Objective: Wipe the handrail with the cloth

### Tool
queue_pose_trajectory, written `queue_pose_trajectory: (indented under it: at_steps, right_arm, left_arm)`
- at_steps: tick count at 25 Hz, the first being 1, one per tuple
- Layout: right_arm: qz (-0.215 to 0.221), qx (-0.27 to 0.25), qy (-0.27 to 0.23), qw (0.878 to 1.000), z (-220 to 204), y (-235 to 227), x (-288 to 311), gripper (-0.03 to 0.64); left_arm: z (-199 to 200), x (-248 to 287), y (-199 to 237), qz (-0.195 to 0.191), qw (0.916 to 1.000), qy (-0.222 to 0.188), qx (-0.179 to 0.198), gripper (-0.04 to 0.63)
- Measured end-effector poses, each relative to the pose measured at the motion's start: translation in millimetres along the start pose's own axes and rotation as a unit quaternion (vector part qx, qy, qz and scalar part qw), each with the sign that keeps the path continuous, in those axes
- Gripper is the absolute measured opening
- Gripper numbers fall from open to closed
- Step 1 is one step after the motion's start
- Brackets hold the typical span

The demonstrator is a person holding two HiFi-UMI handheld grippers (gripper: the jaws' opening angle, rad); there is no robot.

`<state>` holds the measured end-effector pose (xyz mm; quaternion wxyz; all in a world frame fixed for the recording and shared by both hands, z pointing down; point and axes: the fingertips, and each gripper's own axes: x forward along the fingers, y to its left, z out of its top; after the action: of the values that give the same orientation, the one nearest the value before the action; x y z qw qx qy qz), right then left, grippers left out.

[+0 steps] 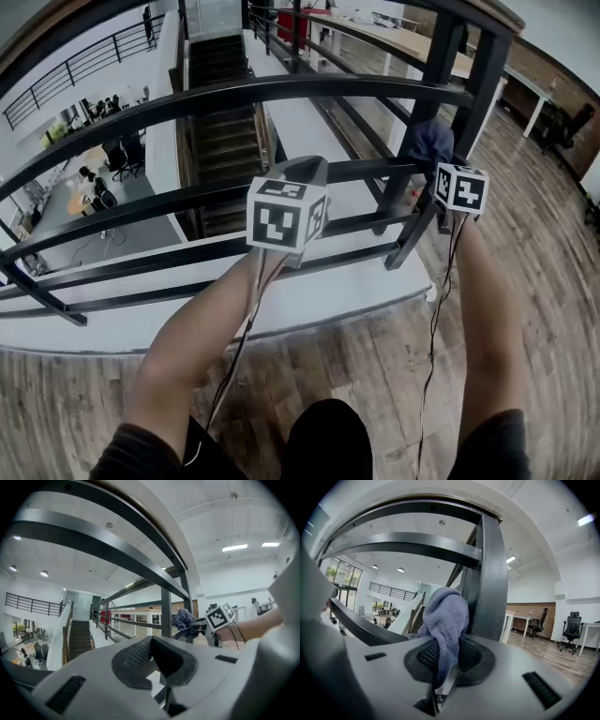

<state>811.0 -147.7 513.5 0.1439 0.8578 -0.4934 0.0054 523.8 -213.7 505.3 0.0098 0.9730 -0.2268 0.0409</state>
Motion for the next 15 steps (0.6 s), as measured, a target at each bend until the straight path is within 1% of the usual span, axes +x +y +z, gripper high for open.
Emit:
queue_pose_trajectory:
  at_steps: [3, 5, 7, 10, 13, 15]
  right_arm:
    - [0.004, 0.011, -0.014, 1.000, 4, 6, -3, 0.057]
    - [0.025, 0.023, -0.028, 0.999, 8, 27, -14, 0.057]
    - [0.058, 0.035, -0.042, 0.997, 13, 61, -30, 0.057]
    - [0.107, 0.051, -0.068, 0.991, 20, 123, -61, 0.057]
    - [0.154, 0.070, -0.088, 0.982, 28, 188, -96, 0.057]
    - [0.188, 0.075, -0.097, 0.974, 35, 235, -119, 0.057]
  left_arm:
    - [1, -5, 0, 0.000, 1.0000, -0.006, -0.001, 0.003]
    - [-1, -16, 3, 0.000, 0.9999, -0.013, -0.006, 0.003]
    - [-8, -32, 14, 0.004, 0.9996, -0.016, -0.021, 0.003]
    - [-24, -65, 39, 0.024, 0.9988, -0.022, -0.036, 0.003]
    - [-34, -109, 66, 0.050, 0.9966, -0.032, -0.056, 0.003]
    - [-37, -143, 91, 0.076, 0.9943, -0.040, -0.064, 0.003]
